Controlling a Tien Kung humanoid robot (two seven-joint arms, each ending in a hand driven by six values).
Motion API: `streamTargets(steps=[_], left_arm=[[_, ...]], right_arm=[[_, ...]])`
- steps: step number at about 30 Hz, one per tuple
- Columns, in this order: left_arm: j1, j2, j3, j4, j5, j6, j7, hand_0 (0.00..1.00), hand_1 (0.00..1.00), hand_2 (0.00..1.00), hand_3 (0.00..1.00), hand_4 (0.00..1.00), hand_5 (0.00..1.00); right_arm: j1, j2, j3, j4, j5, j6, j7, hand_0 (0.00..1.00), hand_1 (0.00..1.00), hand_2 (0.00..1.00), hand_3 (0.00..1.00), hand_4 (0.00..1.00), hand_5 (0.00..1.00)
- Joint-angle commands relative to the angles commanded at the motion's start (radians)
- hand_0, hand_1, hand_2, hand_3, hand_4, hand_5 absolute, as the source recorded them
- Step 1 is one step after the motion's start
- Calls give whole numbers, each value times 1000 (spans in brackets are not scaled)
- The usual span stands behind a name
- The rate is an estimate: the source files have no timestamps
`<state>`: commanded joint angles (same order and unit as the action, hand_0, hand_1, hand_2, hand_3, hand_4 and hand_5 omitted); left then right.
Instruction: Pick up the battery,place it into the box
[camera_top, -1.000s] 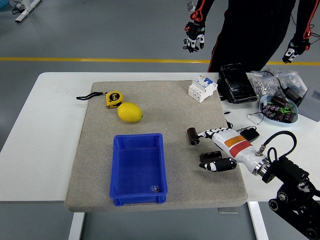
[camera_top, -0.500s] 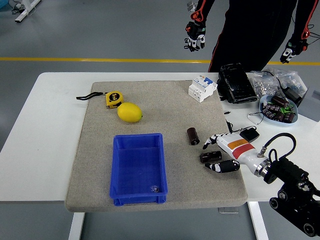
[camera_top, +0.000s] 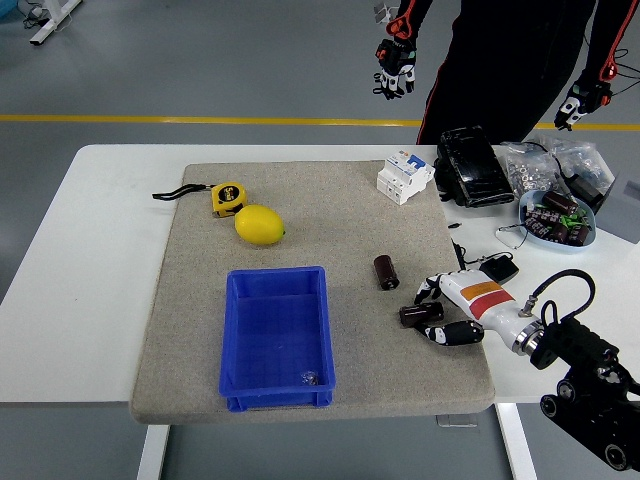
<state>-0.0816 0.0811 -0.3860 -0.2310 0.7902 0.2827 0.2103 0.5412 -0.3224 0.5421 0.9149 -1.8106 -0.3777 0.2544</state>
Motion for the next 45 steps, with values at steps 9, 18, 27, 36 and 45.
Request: streamTargets(steps=[9,18,27,36,45], left_arm=[[1,0,-2,-1,5,-2,1,733,705,726,590,651,570],[-1,0,-2,-1,5,-2,0,732,704,726,590,651,569],[0,1,-5,-1,9,-2,2,732,703,726,589,650,568],[2,4,-13,-1,22,-2,5,729,703,724,589,650,569],[7,3,-30,3,38,0,9,731,701,724,587,650,569]], right_arm=[[-3,-1,0,-7,13,11,4,328,437,498,490,720,290],[-5,-9,13,22,0,10,-3,284,419,487,482,692,286],[5,-7,27,100,-32,7,-21,280,416,486,481,680,288],[42,26,-1,261,-86,5,-58,275,413,486,479,654,283],[130,138,-84,318,-120,21,-125,278,414,486,480,652,279]])
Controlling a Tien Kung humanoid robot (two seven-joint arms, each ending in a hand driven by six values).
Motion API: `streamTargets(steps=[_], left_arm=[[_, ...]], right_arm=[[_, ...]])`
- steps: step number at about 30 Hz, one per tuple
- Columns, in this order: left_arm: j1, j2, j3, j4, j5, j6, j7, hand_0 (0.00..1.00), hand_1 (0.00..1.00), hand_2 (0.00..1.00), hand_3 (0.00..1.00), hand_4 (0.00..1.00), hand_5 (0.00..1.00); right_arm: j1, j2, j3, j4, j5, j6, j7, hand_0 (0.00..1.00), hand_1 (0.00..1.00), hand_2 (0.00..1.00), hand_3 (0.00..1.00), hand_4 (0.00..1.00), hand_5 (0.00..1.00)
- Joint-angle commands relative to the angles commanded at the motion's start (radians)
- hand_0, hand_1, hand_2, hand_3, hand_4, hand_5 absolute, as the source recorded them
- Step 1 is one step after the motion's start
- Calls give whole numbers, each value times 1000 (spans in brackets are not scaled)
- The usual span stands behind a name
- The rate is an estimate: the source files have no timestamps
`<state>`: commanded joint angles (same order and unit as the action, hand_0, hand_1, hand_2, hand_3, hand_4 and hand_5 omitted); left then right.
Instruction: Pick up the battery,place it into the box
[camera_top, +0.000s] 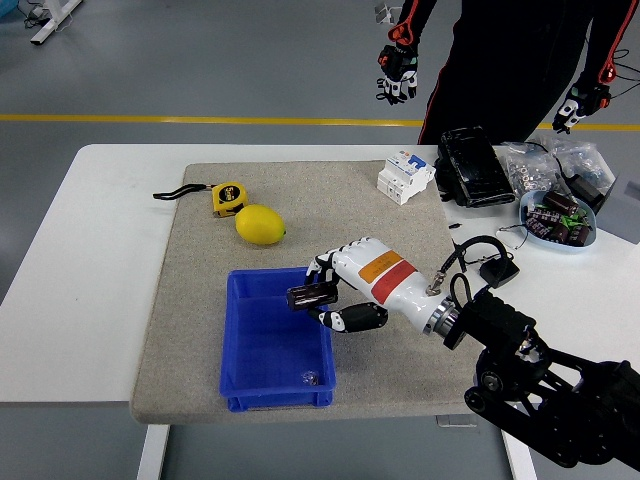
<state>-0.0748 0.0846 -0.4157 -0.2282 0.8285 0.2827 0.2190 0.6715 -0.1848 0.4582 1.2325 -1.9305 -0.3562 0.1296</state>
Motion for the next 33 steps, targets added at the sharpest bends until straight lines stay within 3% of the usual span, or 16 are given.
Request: streamTargets(steps=[2,3,8,9,14,15,25,32,33], left_arm=[[-3,1,3,0,-5,1,-1,731,701,724,587,650,569],[-4,2,5,0,-9,2,-2,734,702,724,588,649,570],[-8,5,5,0,-14,4,-3,734,702,724,588,649,570],[-8,6,4,0,-12,3,-2,735,700,721,588,651,573],[-8,8,-9,2,3,1,1,735,700,721,588,651,573],[-8,8,-12,2,7,0,2,735,695,723,588,649,570],[-13,8,-55,6,55,-3,14,735,695,721,588,649,570],[-19,9,-58,5,60,-5,15,736,696,722,588,649,569],[-21,9,-62,5,67,-6,16,738,695,720,588,649,569]], right_arm=[[19,28,-12,-28,8,2,-8,278,414,486,480,652,279],[25,38,-15,-41,9,3,-13,311,438,526,557,715,293],[42,60,-30,-82,8,9,-27,311,438,526,557,715,293],[43,61,-33,-86,6,5,-26,412,529,724,623,779,309],[46,66,-53,-96,8,-1,-15,412,529,724,623,779,309],[46,67,-56,-97,8,1,-15,522,634,818,762,827,324],[45,81,-64,-124,10,-2,-5,547,641,827,806,818,311],[64,42,8,-127,11,-11,0,547,638,817,784,797,316],[74,34,18,-137,15,-7,-1,546,637,811,793,841,353]])
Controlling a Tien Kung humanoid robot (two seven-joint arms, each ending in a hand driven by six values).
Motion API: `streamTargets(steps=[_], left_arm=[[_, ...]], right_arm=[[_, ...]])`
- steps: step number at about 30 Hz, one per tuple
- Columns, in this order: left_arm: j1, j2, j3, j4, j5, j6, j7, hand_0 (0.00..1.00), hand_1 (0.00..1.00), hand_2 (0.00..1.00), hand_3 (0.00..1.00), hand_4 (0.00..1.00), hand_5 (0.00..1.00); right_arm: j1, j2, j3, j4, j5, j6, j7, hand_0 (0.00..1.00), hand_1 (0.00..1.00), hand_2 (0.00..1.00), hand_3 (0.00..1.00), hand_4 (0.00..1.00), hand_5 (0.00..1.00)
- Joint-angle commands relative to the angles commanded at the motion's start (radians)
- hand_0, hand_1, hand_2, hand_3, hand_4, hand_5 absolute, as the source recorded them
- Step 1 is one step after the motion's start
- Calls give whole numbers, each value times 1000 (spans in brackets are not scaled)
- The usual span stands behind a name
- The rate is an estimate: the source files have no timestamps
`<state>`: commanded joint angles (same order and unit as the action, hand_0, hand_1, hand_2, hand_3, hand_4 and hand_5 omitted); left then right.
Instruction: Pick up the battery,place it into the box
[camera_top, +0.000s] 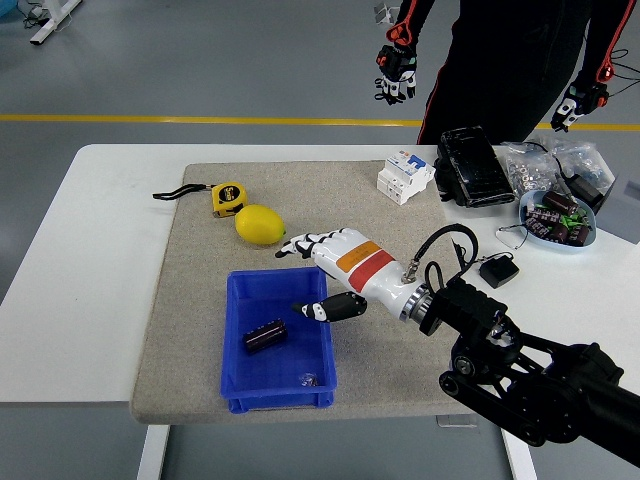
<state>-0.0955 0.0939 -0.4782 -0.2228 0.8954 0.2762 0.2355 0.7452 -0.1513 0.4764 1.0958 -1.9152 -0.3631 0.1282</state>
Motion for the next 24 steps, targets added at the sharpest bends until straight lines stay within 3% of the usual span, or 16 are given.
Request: streamTargets(steps=[5,14,24], left_arm=[[-4,0,-26,1,29,-5,9,738,695,720,588,649,569],[-14,-2,-32,-2,43,-9,15,741,694,720,588,649,569],[-27,-1,-30,-6,47,-11,14,744,695,719,588,648,569]], right_arm=[[43,-22,-4,-84,39,9,0,546,637,811,793,841,353],[118,-40,-175,-299,88,50,20,525,630,799,795,848,355],[176,-26,-296,-410,127,64,35,516,625,795,791,847,355]])
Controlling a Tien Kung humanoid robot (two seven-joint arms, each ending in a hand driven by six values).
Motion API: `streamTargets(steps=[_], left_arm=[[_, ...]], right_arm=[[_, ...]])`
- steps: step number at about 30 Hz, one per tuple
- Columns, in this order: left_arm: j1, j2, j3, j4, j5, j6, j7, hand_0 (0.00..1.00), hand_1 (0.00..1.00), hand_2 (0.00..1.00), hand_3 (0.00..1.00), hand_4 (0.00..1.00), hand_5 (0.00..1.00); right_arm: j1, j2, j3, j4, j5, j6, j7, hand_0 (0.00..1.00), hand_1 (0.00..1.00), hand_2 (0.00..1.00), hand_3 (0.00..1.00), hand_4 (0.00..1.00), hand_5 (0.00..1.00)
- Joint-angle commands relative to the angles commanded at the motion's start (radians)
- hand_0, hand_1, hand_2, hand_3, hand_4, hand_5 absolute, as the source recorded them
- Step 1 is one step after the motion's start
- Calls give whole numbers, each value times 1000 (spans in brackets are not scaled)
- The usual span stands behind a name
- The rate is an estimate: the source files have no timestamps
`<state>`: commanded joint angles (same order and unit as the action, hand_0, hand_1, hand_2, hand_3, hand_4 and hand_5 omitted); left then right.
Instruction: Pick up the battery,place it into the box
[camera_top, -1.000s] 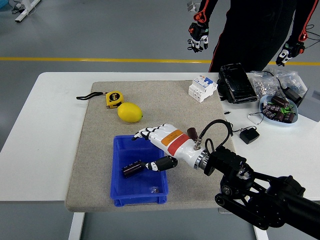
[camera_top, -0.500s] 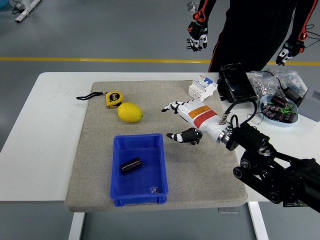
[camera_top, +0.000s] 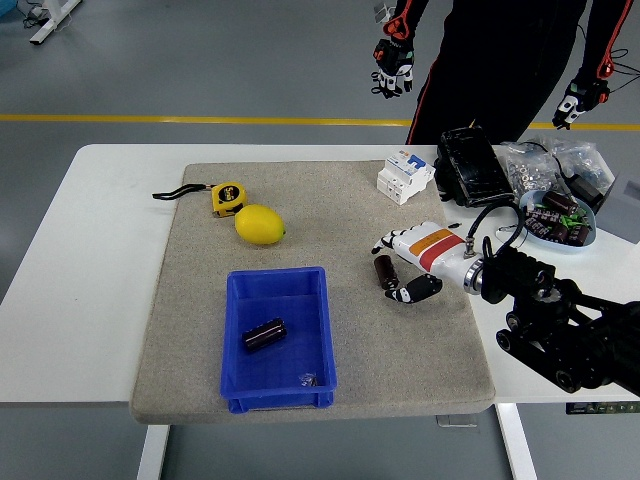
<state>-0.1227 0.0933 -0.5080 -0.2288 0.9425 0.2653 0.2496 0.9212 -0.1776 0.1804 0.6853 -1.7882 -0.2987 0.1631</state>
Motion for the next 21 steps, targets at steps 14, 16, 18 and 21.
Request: streamTargets(steps=[14,16,18,21], left_arm=[[-20,2,-18,-3,32,-5,7,749,697,723,586,648,570],[-21,2,-19,-3,35,-5,8,749,697,723,586,648,570],[-22,2,-21,-4,38,-6,8,749,697,723,586,648,570],[-22,3,-23,-4,44,-7,9,750,697,723,586,646,570]], right_arm=[[25,43,-74,-125,67,-9,18,480,611,776,749,828,359],[25,45,-76,-126,66,-5,15,480,611,776,749,828,359],[26,46,-75,-123,65,-5,16,480,611,776,749,828,359],[29,51,-73,-114,59,-8,16,448,578,747,650,800,354]])
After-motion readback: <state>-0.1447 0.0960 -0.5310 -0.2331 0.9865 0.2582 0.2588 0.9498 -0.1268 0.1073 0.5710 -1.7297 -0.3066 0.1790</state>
